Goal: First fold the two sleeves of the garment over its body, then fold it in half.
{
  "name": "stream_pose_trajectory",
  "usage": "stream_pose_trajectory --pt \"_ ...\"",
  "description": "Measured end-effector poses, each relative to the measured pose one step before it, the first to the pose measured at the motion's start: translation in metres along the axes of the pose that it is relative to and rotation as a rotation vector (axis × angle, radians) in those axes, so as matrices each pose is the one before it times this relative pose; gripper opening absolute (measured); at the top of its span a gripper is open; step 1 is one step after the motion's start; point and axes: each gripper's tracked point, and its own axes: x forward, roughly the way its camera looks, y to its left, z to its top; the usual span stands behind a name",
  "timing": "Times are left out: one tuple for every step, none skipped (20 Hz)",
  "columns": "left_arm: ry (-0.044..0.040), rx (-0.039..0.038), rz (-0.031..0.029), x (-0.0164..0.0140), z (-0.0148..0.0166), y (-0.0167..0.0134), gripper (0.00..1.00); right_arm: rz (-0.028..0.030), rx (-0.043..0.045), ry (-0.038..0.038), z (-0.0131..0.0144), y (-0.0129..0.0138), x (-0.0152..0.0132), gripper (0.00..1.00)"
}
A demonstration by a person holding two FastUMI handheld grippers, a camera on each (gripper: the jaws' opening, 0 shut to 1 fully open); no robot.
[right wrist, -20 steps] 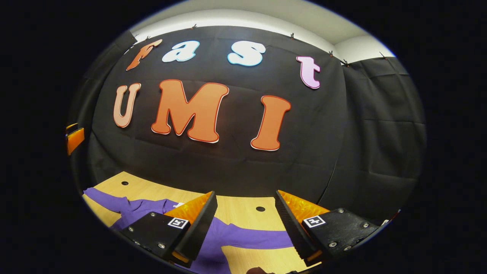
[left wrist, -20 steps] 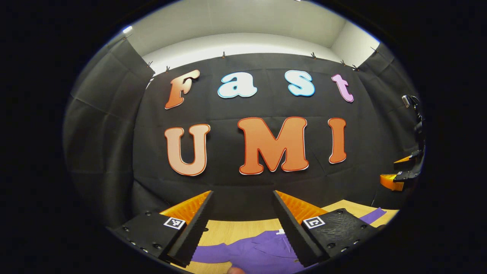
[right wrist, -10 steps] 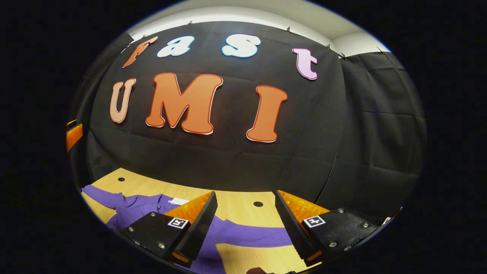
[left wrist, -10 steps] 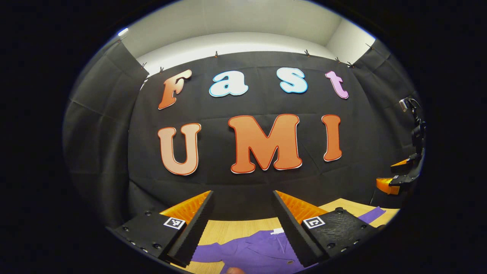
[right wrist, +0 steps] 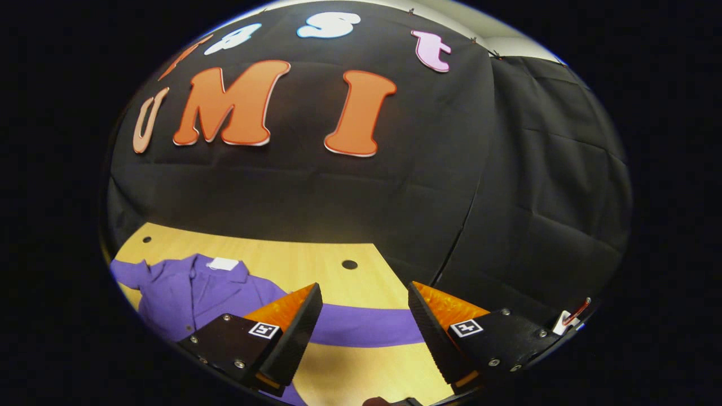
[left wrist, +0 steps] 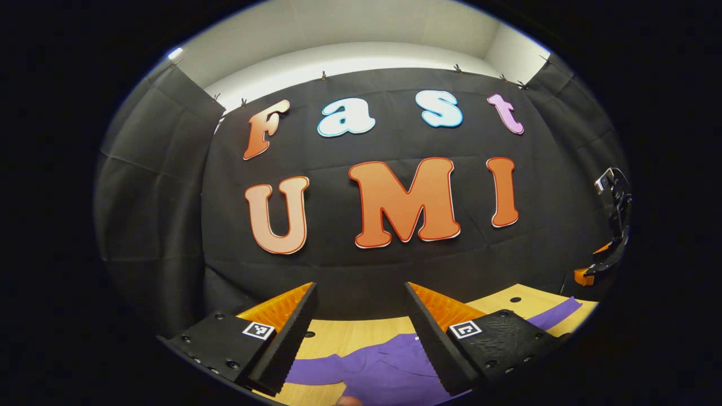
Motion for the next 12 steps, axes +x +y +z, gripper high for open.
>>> stream_pose_trajectory --pt "0.00540 0.00451 0.00522 -0.00094 -0.00048 0.00177 0.97 -0.01091 -0.00644 0.04357 -0.01066 -0.00781 0.00815 0.94" --pt "0.00532 0.00463 0.00495 -0.00144 -0.00142 -0.00059 0.96 -0.00146 0.00703 0.05784 -0.01380 -0.00615 0.00723 0.94" --pt "0.00547 0.00467 0.00522 -0.00106 -0.00069 0.00039 0.97 0.00403 0.01733 0.06345 -0.01316 -0.00251 0.00905 0.94" --pt "0.00746 0.00361 0.00206 -0.00036 -0.00286 -0.00065 0.96 0.01084 0.02280 0.05214 -0.01214 -0.00158 0.00962 0.95" --pt "0.00881 0.00542 0.00557 -0.00030 -0.00190 -0.00070 0.96 0.01064 0.02170 0.05236 -0.01175 -0.00318 0.00993 0.95" --pt "0.00984 0.00553 0.00605 -0.00099 -0.00264 0.00226 0.96 0.01368 0.01903 0.03728 -0.00654 -0.00199 0.00825 0.95" --pt "0.01325 0.00530 0.00343 -0.00034 -0.00313 -0.00001 0.97 0.00658 0.00816 0.04347 -0.00650 -0.00479 0.00833 0.95" --pt "0.01208 0.00595 0.00402 -0.00027 -0.00375 -0.00144 0.96 0.00637 -0.00047 0.03409 -0.00590 -0.00448 0.00898 0.95" --pt "0.01072 0.00787 0.00414 0.00021 -0.00234 -0.00059 0.96 -0.00031 -0.00798 0.04100 -0.00603 -0.00583 0.00985 0.95" --pt "0.01000 0.00810 0.00592 -0.00066 -0.00279 0.00138 0.96 0.00167 -0.00268 0.03407 -0.00429 -0.00608 0.00964 0.95" --pt "0.01041 0.00660 0.00416 -0.00060 -0.00122 -0.00012 0.96 -0.00817 -0.00436 0.02663 -0.00248 -0.00649 0.01181 0.95" --pt "0.01191 0.00656 0.00803 -0.00060 -0.00384 -0.00051 0.96 -0.01596 -0.01828 0.01605 -0.00253 -0.00922 0.01201 0.95"
